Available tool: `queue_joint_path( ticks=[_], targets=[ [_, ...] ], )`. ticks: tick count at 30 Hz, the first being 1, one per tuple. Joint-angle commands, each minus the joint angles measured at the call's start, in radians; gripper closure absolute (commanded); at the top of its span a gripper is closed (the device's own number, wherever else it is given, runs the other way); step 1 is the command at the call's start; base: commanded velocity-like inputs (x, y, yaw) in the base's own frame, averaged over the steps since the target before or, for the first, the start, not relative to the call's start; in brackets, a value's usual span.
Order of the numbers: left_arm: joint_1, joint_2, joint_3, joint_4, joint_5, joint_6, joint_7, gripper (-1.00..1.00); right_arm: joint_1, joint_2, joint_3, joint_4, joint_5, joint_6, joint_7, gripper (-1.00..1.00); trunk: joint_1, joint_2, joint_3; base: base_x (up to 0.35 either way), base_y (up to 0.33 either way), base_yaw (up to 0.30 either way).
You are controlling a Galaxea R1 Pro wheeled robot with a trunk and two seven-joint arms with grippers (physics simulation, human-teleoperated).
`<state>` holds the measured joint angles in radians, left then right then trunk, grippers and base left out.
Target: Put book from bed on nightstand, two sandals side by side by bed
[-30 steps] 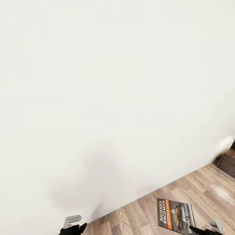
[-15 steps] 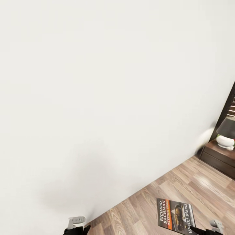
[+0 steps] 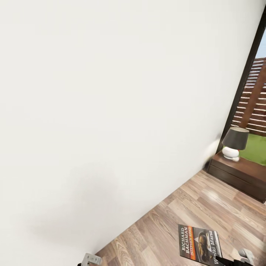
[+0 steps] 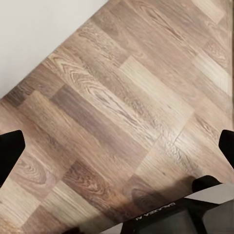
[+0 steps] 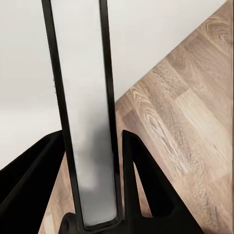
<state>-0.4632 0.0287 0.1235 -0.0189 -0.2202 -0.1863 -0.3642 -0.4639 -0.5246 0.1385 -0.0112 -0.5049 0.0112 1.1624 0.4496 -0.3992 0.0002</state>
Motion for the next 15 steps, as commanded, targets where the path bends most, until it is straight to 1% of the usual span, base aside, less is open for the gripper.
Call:
queue_joint_path(
  ticks=[1,4,10,15],
  targets=[
    [0.0,0.0,0.008,0.0,-0.011,-0.004,-0.002,-1.0,-0.001,0.0,0.003,0.0,-0.009,0.001,0.002,1.0,0.0,-0.001,0.0,0.0,0.0,-0.278],
    [0.0,0.0,0.009,0.0,-0.011,-0.004,-0.002,-1.0,-0.001,0.0,0.003,0.0,-0.009,0.001,0.002,1.0,0.0,-0.001,0.0,0.042,0.0,-0.278],
    [0.0,0.0,0.009,-0.001,-0.011,-0.004,-0.002,-1.0,-0.001,0.0,0.003,0.0,-0.009,0.001,0.002,1.0,0.0,-0.001,0.0,0.144,0.0,-0.278],
    [0.0,0.0,0.01,-0.001,-0.01,-0.005,-0.002,-1.0,-0.001,0.0,0.003,0.0,-0.009,0.001,0.001,1.0,0.0,-0.001,0.0,0.099,0.0,-0.279]
  ],
)
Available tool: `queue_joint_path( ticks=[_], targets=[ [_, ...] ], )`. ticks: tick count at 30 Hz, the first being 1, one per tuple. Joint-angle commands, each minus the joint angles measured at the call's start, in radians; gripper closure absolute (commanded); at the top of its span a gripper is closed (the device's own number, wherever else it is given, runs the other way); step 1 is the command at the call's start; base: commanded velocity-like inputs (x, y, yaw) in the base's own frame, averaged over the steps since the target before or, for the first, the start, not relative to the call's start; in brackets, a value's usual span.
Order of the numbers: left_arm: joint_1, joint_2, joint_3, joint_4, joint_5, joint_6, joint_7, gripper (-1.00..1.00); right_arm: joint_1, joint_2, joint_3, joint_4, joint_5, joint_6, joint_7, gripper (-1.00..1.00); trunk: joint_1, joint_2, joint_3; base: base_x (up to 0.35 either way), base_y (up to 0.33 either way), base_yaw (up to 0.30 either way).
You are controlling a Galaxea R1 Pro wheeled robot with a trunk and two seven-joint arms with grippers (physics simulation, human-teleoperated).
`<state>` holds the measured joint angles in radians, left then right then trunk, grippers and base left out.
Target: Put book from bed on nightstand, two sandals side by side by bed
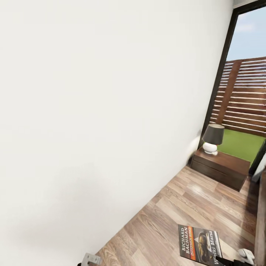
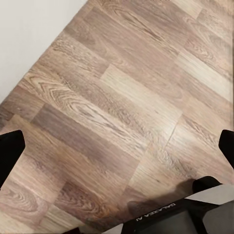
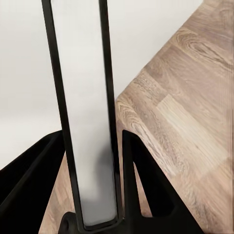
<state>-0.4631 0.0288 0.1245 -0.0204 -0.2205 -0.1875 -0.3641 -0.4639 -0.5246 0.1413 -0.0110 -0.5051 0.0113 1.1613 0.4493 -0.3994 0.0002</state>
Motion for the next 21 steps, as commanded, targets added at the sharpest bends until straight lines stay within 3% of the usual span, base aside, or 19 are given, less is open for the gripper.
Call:
queue_joint_path(
  ticks=[1,11,16,21],
  targets=[
    [0.0,0.0,0.009,0.001,-0.01,-0.004,-0.002,-1.0,-0.001,0.0,0.0,0.0,-0.009,0.001,0.002,1.0,0.001,-0.001,0.0,0.231,0.0,-0.279],
    [0.0,0.0,0.009,0.0,-0.011,-0.004,-0.003,-1.0,-0.001,0.0,0.0,0.0,-0.009,0.001,0.001,1.0,0.001,-0.001,0.0,0.299,0.0,-0.279],
    [0.0,0.0,0.009,0.0,-0.011,-0.004,-0.003,-1.0,-0.001,0.0,0.0,0.0,-0.009,0.001,0.001,1.0,0.001,-0.001,0.0,0.083,0.0,-0.25],
    [0.0,0.0,0.009,0.0,-0.01,-0.004,-0.003,-1.0,-0.001,0.0,0.0,0.0,-0.009,0.001,0.001,1.0,0.001,-0.001,0.0,0.121,0.0,-0.061]
  ],
)
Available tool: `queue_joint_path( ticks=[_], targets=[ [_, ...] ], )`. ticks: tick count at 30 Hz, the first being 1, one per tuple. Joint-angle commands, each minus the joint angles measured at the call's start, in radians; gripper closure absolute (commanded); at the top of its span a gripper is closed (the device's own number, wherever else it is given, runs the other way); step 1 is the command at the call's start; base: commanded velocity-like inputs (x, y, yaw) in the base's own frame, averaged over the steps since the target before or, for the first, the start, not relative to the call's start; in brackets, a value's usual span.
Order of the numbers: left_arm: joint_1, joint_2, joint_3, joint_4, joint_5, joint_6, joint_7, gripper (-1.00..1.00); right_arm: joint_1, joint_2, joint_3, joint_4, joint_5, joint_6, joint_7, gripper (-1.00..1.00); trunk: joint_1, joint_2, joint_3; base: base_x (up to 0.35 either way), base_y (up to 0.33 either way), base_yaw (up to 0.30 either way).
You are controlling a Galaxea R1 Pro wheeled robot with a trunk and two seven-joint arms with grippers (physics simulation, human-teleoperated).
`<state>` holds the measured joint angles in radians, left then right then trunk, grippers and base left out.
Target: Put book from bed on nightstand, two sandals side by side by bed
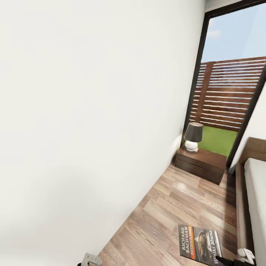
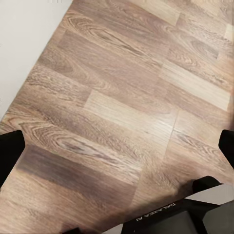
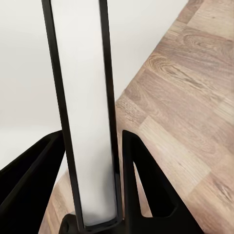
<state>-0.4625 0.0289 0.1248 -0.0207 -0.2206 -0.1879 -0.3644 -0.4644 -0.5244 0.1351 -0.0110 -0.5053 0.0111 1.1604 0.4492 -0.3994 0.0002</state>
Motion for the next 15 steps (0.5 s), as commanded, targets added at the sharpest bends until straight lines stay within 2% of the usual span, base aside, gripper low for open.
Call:
queue_joint_path(
  ticks=[1,15],
  targets=[
    [0.0,0.0,0.009,0.001,-0.01,-0.004,-0.002,-1.0,0.0,0.0,0.006,0.0,-0.009,0.001,0.002,1.0,0.001,-0.001,0.0,0.267,0.0,-0.014],
    [0.0,0.0,0.008,0.001,-0.011,-0.004,-0.002,-1.0,0.0,0.0,0.006,0.0,-0.009,0.001,0.002,1.0,0.001,-0.001,0.0,0.318,0.0,-0.002]
  ],
)
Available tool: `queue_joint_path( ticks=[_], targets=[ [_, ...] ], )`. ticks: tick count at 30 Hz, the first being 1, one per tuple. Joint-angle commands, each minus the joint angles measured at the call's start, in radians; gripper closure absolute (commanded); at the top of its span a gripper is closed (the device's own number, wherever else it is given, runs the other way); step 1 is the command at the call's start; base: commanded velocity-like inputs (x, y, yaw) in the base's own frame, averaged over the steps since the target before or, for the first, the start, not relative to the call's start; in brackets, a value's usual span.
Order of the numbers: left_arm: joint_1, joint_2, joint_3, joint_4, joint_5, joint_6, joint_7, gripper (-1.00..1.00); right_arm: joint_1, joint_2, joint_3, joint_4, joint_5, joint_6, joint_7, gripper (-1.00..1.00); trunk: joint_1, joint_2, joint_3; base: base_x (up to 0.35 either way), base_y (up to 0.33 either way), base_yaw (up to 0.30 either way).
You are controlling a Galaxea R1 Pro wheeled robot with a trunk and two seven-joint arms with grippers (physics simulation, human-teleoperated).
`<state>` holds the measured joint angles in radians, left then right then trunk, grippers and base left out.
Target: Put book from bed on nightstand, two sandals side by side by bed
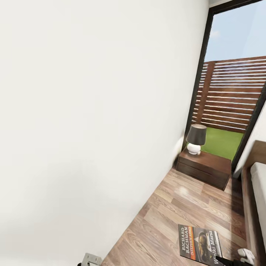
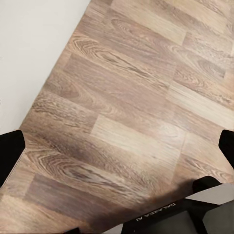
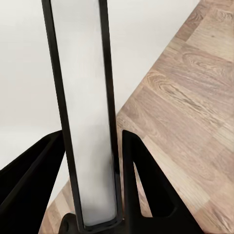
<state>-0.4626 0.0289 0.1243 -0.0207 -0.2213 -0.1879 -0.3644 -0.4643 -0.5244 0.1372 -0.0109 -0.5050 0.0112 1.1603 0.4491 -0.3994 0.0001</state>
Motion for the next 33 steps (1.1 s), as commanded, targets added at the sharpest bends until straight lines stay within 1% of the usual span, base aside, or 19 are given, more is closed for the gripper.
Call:
queue_joint_path(
  ticks=[1,23,26,33],
  targets=[
    [0.0,0.0,0.009,0.001,-0.01,-0.004,-0.002,-1.0,0.0,0.0,0.004,0.0,-0.009,0.001,0.002,1.0,0.001,-0.001,0.0,0.328,0.0,0.0],
    [0.0,0.0,0.008,0.001,-0.01,-0.004,-0.002,-1.0,0.0,0.0,0.004,0.0,-0.009,0.001,0.003,1.0,0.001,-0.001,0.0,0.328,0.0,-0.002],
    [0.0,0.0,0.008,0.001,-0.01,-0.004,-0.002,-1.0,0.0,0.0,0.004,0.0,-0.009,0.001,0.005,1.0,0.001,-0.001,0.0,0.183,0.0,-0.186],
    [0.0,0.0,0.008,0.002,-0.01,-0.004,-0.002,-1.0,0.0,0.0,0.004,0.0,-0.009,0.001,0.004,1.0,0.001,-0.001,0.0,0.03,0.0,-0.263]
  ],
)
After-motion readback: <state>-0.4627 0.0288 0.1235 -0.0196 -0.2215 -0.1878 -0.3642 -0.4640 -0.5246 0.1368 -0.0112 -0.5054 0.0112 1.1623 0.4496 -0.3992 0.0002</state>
